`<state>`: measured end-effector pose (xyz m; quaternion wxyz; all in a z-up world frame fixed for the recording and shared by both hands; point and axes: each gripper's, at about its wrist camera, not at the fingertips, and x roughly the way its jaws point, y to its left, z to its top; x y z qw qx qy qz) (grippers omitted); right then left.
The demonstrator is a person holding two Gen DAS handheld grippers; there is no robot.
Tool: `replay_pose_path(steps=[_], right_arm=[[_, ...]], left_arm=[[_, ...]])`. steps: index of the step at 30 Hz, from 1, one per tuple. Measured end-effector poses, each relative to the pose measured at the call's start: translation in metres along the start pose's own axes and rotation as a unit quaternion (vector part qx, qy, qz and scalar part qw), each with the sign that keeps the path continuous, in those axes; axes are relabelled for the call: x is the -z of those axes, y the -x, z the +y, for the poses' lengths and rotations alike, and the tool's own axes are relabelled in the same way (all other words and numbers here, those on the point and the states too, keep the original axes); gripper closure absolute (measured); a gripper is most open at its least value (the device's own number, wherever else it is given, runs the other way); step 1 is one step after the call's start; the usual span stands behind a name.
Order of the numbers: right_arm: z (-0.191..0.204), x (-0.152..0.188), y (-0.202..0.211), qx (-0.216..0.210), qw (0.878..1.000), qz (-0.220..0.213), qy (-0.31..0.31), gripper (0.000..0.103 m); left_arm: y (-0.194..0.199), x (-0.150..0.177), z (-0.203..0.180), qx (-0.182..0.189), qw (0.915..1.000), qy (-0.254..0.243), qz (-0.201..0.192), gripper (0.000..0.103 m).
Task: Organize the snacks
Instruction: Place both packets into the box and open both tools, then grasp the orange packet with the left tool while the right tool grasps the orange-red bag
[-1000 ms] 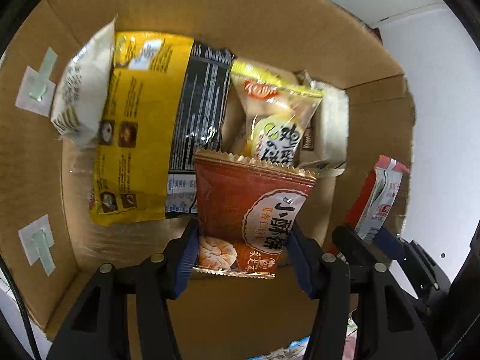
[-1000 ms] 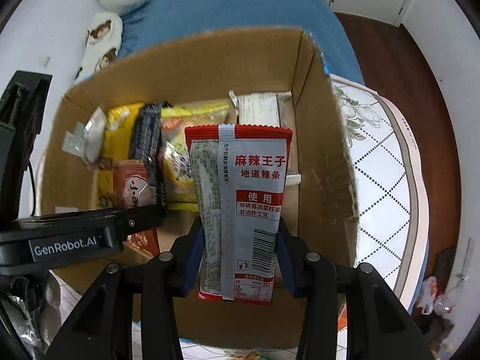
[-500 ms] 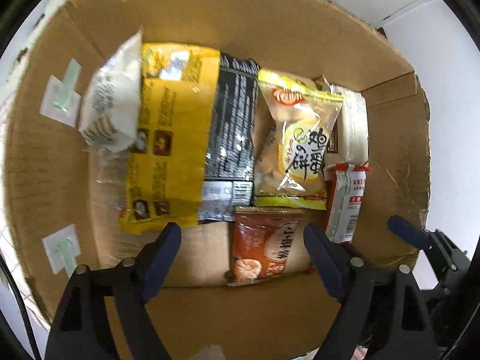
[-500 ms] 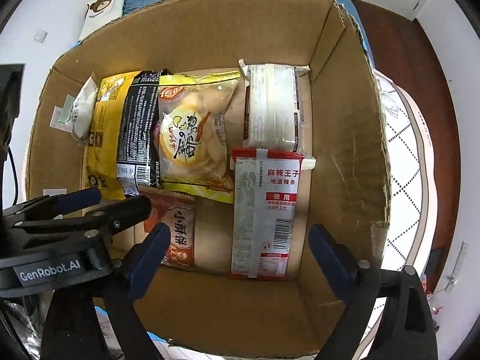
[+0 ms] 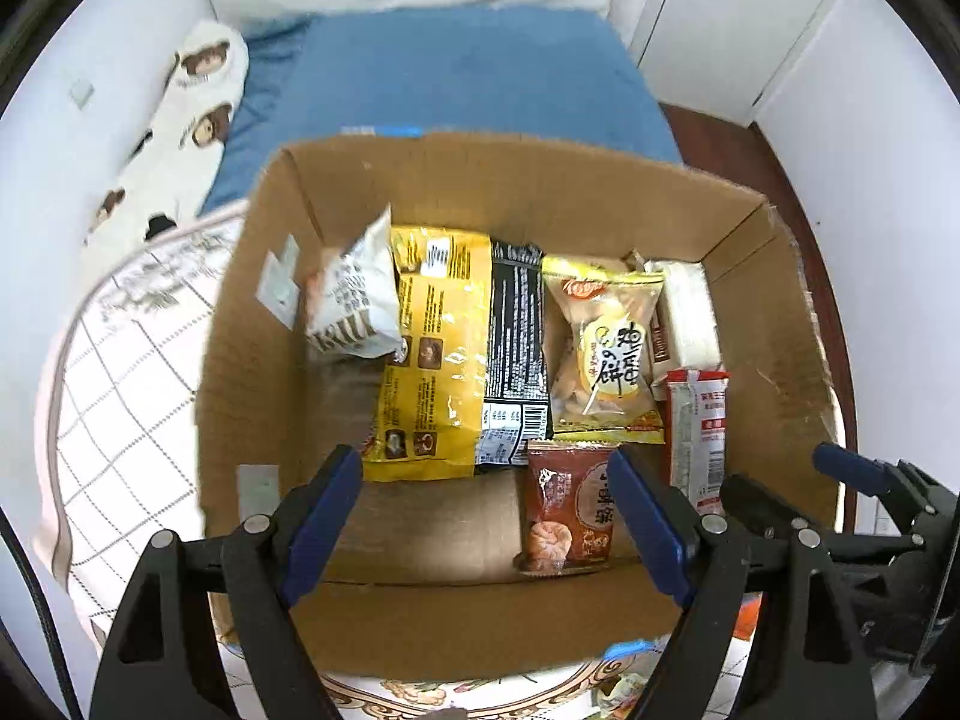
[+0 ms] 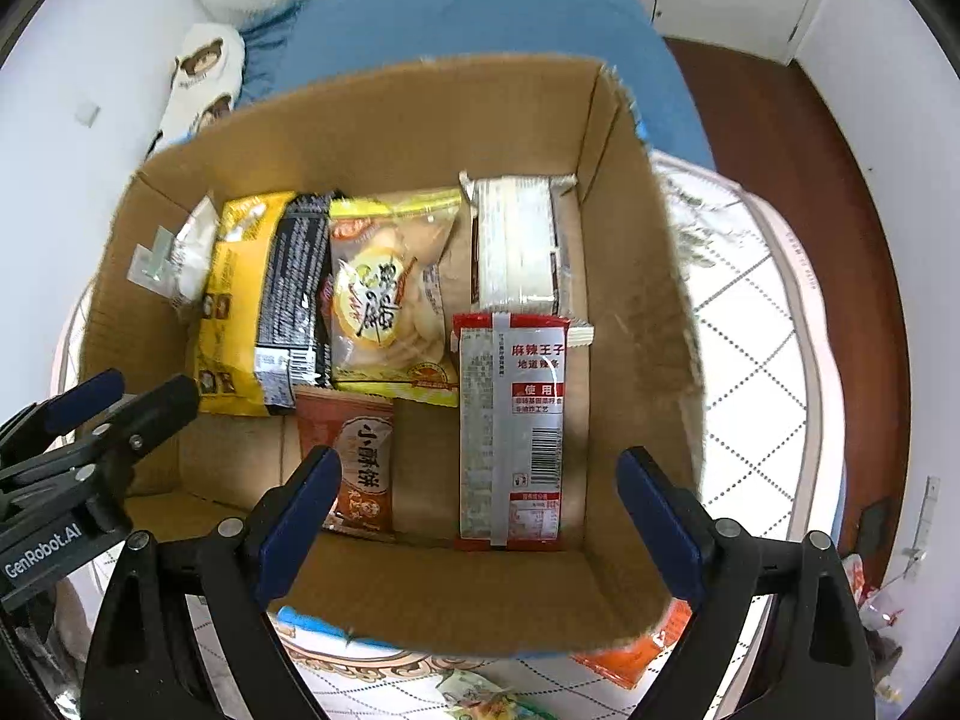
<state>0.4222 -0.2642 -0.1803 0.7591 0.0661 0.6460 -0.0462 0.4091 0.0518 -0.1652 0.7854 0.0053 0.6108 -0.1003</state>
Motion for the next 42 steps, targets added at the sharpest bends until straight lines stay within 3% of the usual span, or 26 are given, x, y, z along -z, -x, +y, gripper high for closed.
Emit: replay_pose_path(steps=[6,13,20,22,26,28,32,36,40,42], right_arm=[[0.002,0.014,0.037,-0.002,0.999,-0.048,-0.002,0.008],[0.014,0.038,0.078,-0.020,0.996,-0.091,0.005,0.008],[0.019,0.080,0.090,-0.053,0.994,-0.096,-0.002,0.008],[0.017,0.097,0.079,-0.061,0.995,-0.084,-0.009,0.008],[-0.004,0.129,0.046,-0.068,0.995,-0.052,-0.048,0.008],[-0.026,0.142,0.030,-0.067,0.993,-0.041,-0.088,0.008],[-0.078,0.162,0.002,-0.069,0.980,-0.018,-0.184,0.008],[-0.109,0.165,-0.026,-0.041,0.974,-0.003,-0.222,0.008],[-0.118,0.151,-0.057,-0.015,0.975,0.019,-0.219,0.008],[-0.116,0.148,-0.072,-0.012,0.977,0.032,-0.213,0.017]], left_arm=[[0.021,0.010,-0.014,-0.015,0.9988,-0.016,-0.043,0.020],[0.060,0.036,-0.011,-0.007,0.9966,-0.014,-0.081,0.020],[0.077,0.080,0.004,-0.025,0.9949,-0.015,-0.097,0.020],[0.068,0.097,0.010,-0.033,0.9959,-0.012,-0.084,0.020],[0.027,0.128,0.022,-0.038,0.9992,-0.004,-0.016,0.020],[-0.001,0.139,0.025,-0.040,0.9989,-0.002,0.025,0.020],[-0.042,0.148,0.023,-0.045,0.9967,0.002,0.068,0.020],[-0.076,0.149,0.019,-0.046,0.9939,0.007,0.100,0.020],[-0.101,0.147,0.010,-0.048,0.9916,0.005,0.120,0.020],[-0.108,0.144,0.006,-0.049,0.9913,0.006,0.122,0.020]])
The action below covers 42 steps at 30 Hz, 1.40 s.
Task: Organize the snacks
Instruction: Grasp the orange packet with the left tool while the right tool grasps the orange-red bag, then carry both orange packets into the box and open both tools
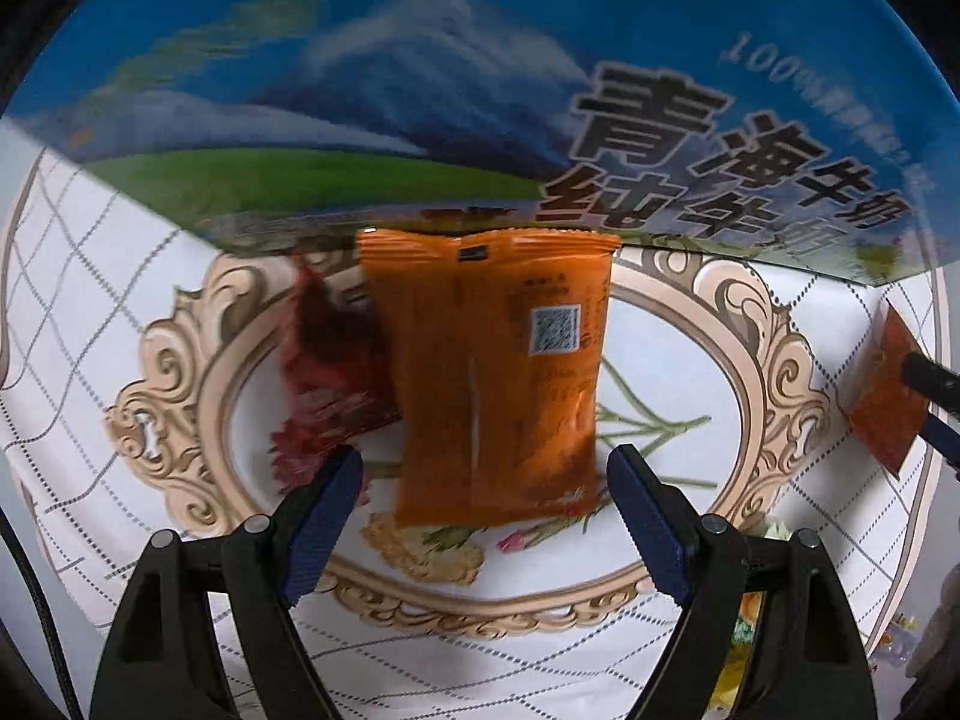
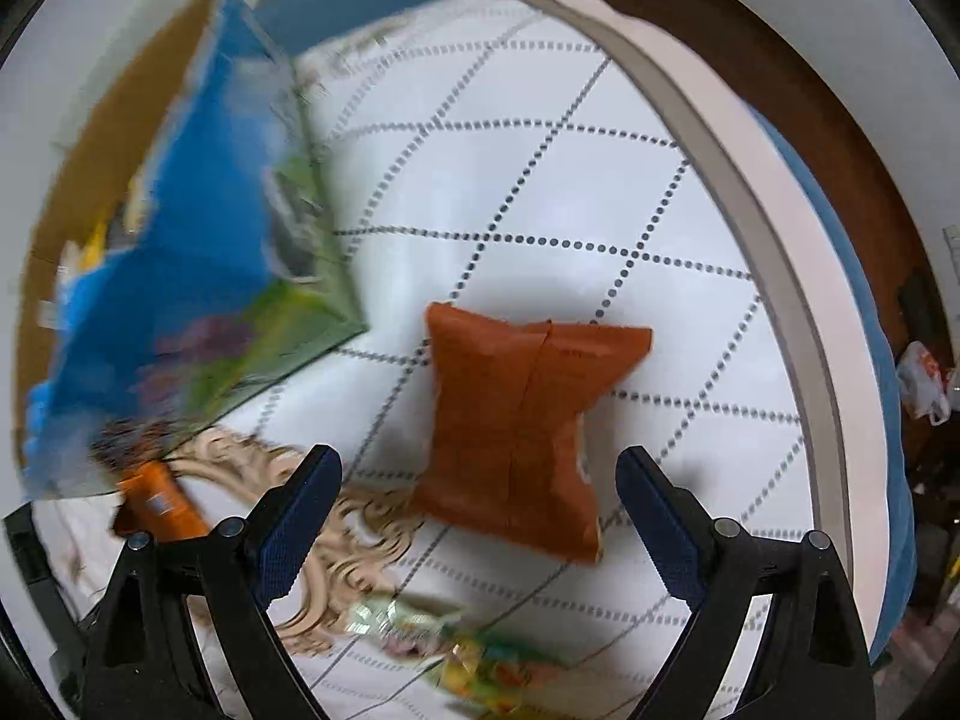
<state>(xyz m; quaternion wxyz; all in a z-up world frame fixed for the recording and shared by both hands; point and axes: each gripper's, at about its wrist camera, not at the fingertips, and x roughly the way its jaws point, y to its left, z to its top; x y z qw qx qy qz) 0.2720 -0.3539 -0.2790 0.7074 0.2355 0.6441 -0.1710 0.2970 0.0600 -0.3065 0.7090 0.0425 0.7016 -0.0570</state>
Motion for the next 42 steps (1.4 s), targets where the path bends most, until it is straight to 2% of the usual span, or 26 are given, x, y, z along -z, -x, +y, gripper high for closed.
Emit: replay_pose_path(steps=[1,3,4,5,8,16,21,27,29,36,37,40,41,42], right_arm=[[0.002,0.000,-0.005,0.006,1.000,0.005,0.004,0.032],[0.009,0.005,-0.012,0.010,1.000,0.008,0.023,0.041],[0.014,0.009,-0.012,0.010,0.999,0.005,0.035,0.042],[0.018,0.013,-0.012,0.012,0.999,0.005,0.047,0.042],[0.037,0.033,-0.015,0.012,0.996,0.013,0.093,0.043],[0.075,0.106,-0.030,-0.002,0.981,0.052,0.187,0.045],[0.084,0.126,-0.035,0.007,0.976,0.062,0.211,0.045],[0.084,0.125,-0.042,0.010,0.978,0.065,0.196,0.043],[0.087,0.112,-0.043,0.009,0.980,0.065,0.188,0.043],[0.078,0.099,-0.048,-0.002,0.985,0.068,0.158,0.043],[0.079,0.087,-0.049,-0.003,0.985,0.069,0.156,0.043],[0.069,0.082,-0.055,-0.008,0.987,0.068,0.148,0.044],[0.068,0.081,-0.054,-0.008,0.987,0.065,0.148,0.045],[0.066,0.082,-0.049,-0.008,0.987,0.062,0.150,0.051]], left_arm=[[-0.001,-0.001,-0.001,-0.001,1.0000,0.000,-0.002,0.020],[-0.002,-0.004,-0.004,-0.002,0.9999,0.001,-0.015,0.037],[-0.002,-0.004,-0.004,-0.005,0.9998,0.001,-0.017,0.047],[-0.002,-0.004,-0.005,-0.007,0.9998,0.000,-0.019,0.053],[0.001,0.003,-0.005,-0.006,0.9996,-0.003,-0.028,0.056],[-0.002,0.066,0.004,0.016,0.9998,0.001,0.009,0.057],[-0.018,0.070,0.007,0.029,0.9990,0.013,0.031,0.053],[-0.027,0.056,0.000,0.031,0.9990,0.017,0.028,0.043],[-0.026,0.052,-0.003,0.029,0.9991,0.019,0.025,0.040],[-0.030,0.030,-0.011,0.025,0.9992,0.019,0.026,0.037],[-0.031,0.028,-0.013,0.024,0.9992,0.018,0.025,0.037],[-0.040,0.027,-0.015,0.023,0.9994,0.017,0.020,0.040],[-0.036,0.028,-0.015,0.023,0.9995,0.016,0.017,0.048],[-0.032,0.028,-0.018,0.023,0.9996,0.011,0.010,0.053]])
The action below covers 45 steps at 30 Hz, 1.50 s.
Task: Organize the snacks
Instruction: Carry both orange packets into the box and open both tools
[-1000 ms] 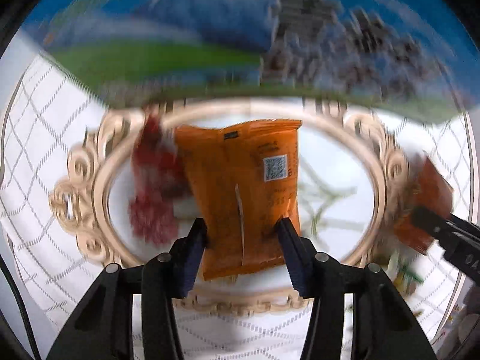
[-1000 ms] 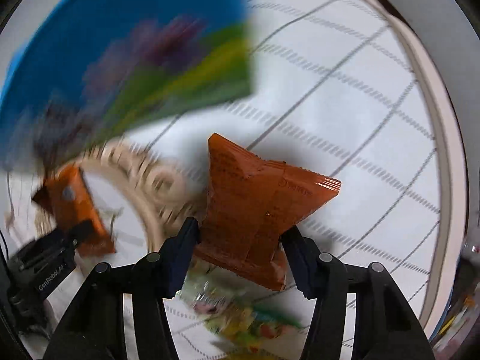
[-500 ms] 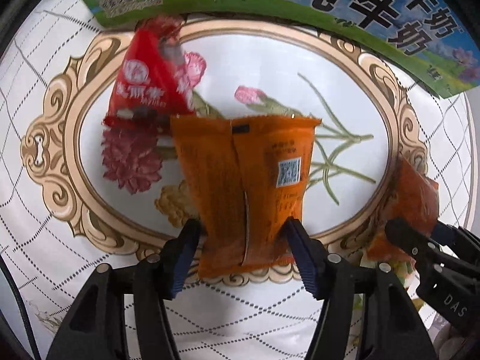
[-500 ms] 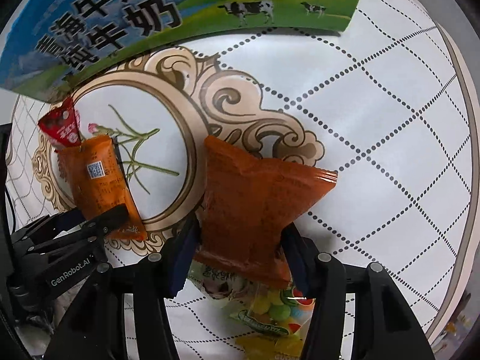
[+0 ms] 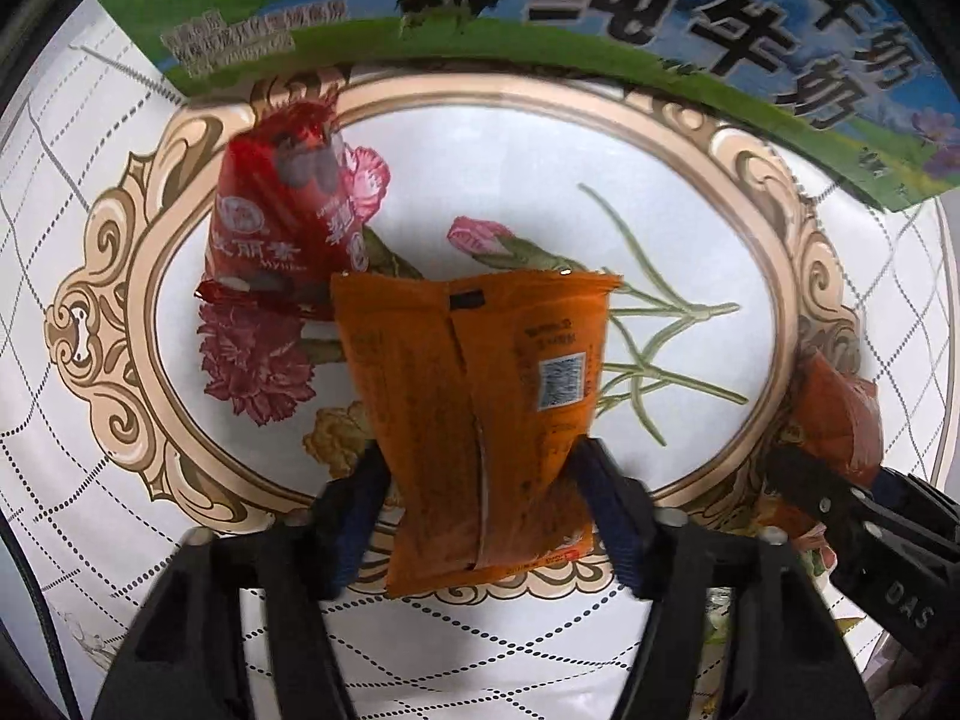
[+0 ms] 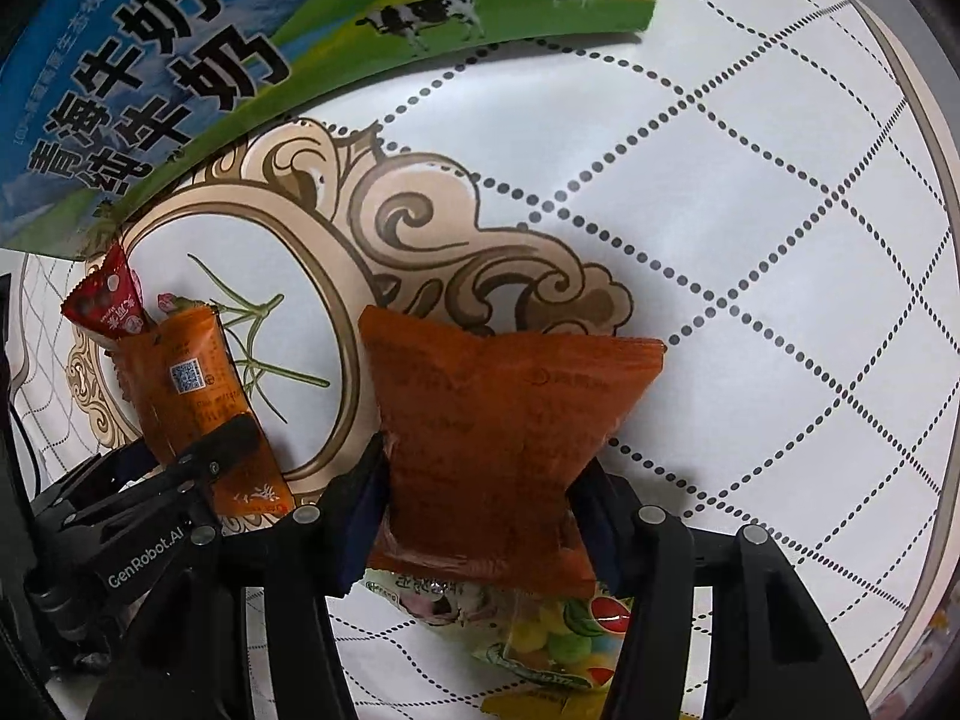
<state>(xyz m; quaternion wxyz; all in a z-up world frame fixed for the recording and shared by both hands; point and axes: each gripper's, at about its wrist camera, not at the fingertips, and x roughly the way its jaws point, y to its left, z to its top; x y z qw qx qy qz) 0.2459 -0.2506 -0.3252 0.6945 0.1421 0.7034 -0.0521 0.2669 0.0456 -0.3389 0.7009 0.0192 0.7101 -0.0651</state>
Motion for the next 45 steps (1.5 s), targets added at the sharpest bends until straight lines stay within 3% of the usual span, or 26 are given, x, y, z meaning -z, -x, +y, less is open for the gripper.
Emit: replay_pose_path(steps=[5,11,18,22,24,25,26,28,30,36,37,41,45], right_arm=[[-0.004,0.007,0.021,-0.010,1.000,-0.014,0.017,0.054],[0.003,0.010,0.062,-0.050,0.997,-0.037,0.034,0.055],[0.022,0.007,0.131,-0.094,0.991,-0.077,0.059,0.055],[0.036,0.004,0.155,-0.105,0.987,-0.092,0.073,0.055],[0.037,-0.002,0.159,-0.101,0.987,-0.099,0.076,0.055],[0.044,0.000,0.158,-0.098,0.987,-0.100,0.075,0.055],[0.043,-0.001,0.156,-0.095,0.988,-0.099,0.072,0.055],[0.045,-0.004,0.143,-0.092,0.989,-0.093,0.061,0.055],[0.043,-0.005,0.130,-0.085,0.991,-0.089,0.052,0.055],[0.027,-0.007,0.099,-0.069,0.995,-0.075,0.021,0.055],[0.024,-0.006,0.095,-0.066,0.995,-0.072,0.017,0.055],[0.018,-0.002,0.085,-0.059,0.996,-0.066,0.013,0.055],[0.019,0.000,0.095,-0.067,0.995,-0.073,0.020,0.055]], left_arm=[[0.018,0.019,-0.011,0.002,0.9998,-0.017,-0.003,0.066],[0.043,0.026,-0.005,0.031,0.9994,-0.014,-0.005,0.067],[0.096,0.022,0.015,0.072,0.9968,-0.005,-0.036,0.072],[0.112,0.013,0.017,0.066,0.9964,-0.021,-0.048,0.071],[0.096,0.000,0.010,0.062,0.9976,-0.019,-0.025,0.060],[0.083,-0.006,0.005,0.062,0.9979,-0.017,-0.012,0.042],[0.065,-0.009,0.006,0.057,0.9982,-0.015,0.009,0.035],[0.025,-0.017,0.005,0.051,0.9968,-0.008,0.061,0.035],[-0.001,-0.017,0.005,0.063,0.9941,0.008,0.088,0.034],[-0.008,-0.007,-0.022,0.005,0.9976,-0.034,0.059,0.027],[-0.008,-0.006,-0.025,-0.002,0.9978,-0.040,0.052,0.027],[0.009,0.005,-0.035,-0.012,0.9982,-0.053,0.026,0.053],[0.040,0.013,-0.038,0.010,0.9987,-0.047,0.014,0.055]])
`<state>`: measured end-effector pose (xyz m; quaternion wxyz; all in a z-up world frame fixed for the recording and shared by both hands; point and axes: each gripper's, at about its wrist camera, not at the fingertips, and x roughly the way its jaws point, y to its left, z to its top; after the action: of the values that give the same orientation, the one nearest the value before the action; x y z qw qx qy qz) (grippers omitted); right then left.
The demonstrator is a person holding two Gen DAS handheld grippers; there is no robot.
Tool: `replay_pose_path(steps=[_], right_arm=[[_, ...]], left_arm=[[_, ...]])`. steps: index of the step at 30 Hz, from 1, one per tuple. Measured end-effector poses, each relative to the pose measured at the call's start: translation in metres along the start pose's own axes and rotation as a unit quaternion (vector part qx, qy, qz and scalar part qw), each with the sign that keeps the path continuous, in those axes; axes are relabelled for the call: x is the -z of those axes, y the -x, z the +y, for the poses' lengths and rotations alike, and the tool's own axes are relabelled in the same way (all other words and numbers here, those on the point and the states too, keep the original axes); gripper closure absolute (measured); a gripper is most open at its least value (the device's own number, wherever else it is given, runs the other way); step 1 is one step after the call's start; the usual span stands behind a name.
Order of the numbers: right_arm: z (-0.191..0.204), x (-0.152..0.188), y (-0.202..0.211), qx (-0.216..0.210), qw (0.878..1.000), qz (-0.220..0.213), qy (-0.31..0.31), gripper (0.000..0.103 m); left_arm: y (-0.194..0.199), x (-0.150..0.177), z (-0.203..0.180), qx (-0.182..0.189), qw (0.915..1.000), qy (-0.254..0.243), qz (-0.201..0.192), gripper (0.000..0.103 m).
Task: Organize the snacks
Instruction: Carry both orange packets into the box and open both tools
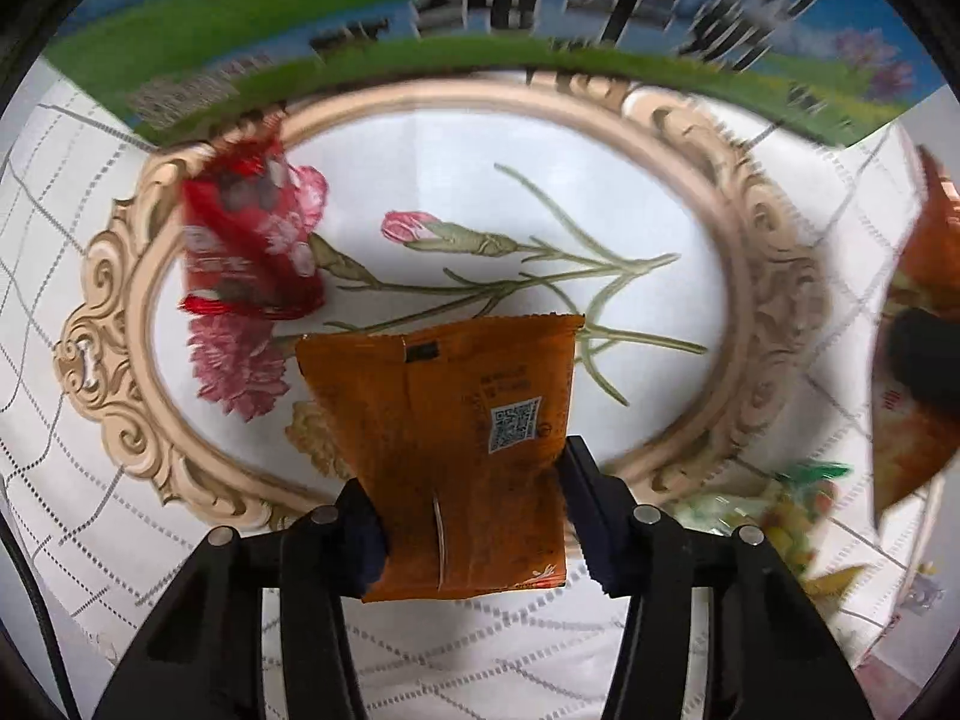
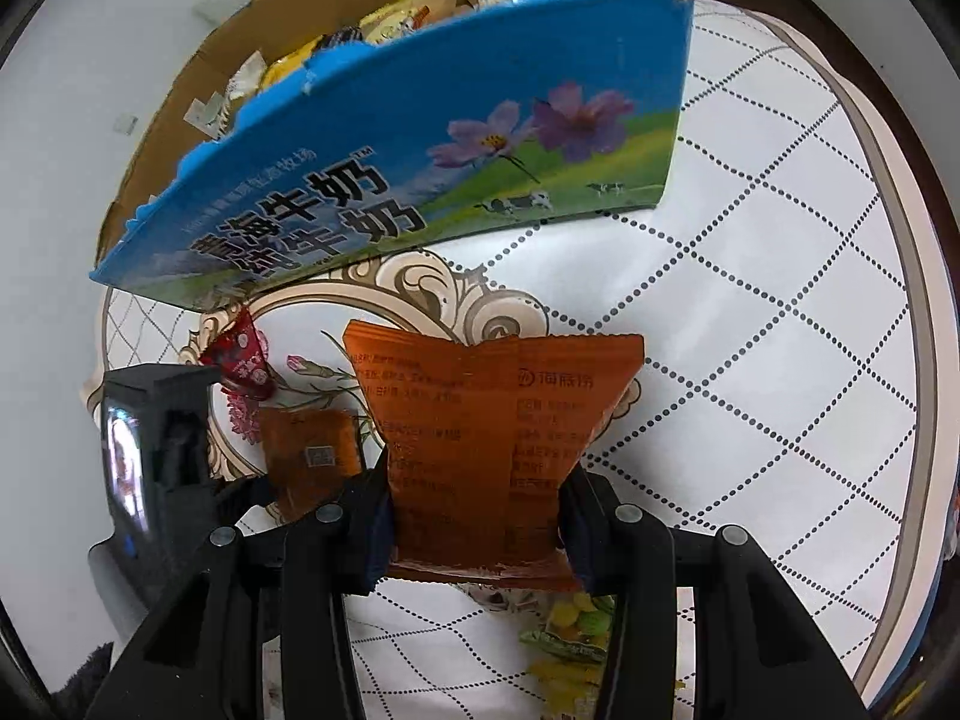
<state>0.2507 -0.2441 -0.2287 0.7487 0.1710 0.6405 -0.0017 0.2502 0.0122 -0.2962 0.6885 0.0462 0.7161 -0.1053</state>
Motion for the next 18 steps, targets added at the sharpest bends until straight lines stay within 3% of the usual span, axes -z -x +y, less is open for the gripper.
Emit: replay_pose_path(steps=[7,11,15,18], right_arm=[[0.032,-0.018,0.057,-0.053,0.997,-0.043,0.026,0.055],[0.062,-0.052,0.091,-0.075,0.992,-0.084,0.051,0.055],[0.090,-0.100,0.097,-0.069,0.989,-0.107,0.069,0.055],[0.104,-0.129,0.079,-0.062,0.991,-0.093,0.070,0.055]], left_arm=[[0.118,-0.011,0.016,0.064,0.9943,0.009,-0.085,0.055],[0.180,-0.050,0.039,0.085,0.9885,0.024,-0.123,0.055],[0.197,-0.094,0.078,0.069,0.9875,0.043,-0.135,0.054],[0.180,-0.152,0.099,0.064,0.9912,0.061,-0.099,0.054]])
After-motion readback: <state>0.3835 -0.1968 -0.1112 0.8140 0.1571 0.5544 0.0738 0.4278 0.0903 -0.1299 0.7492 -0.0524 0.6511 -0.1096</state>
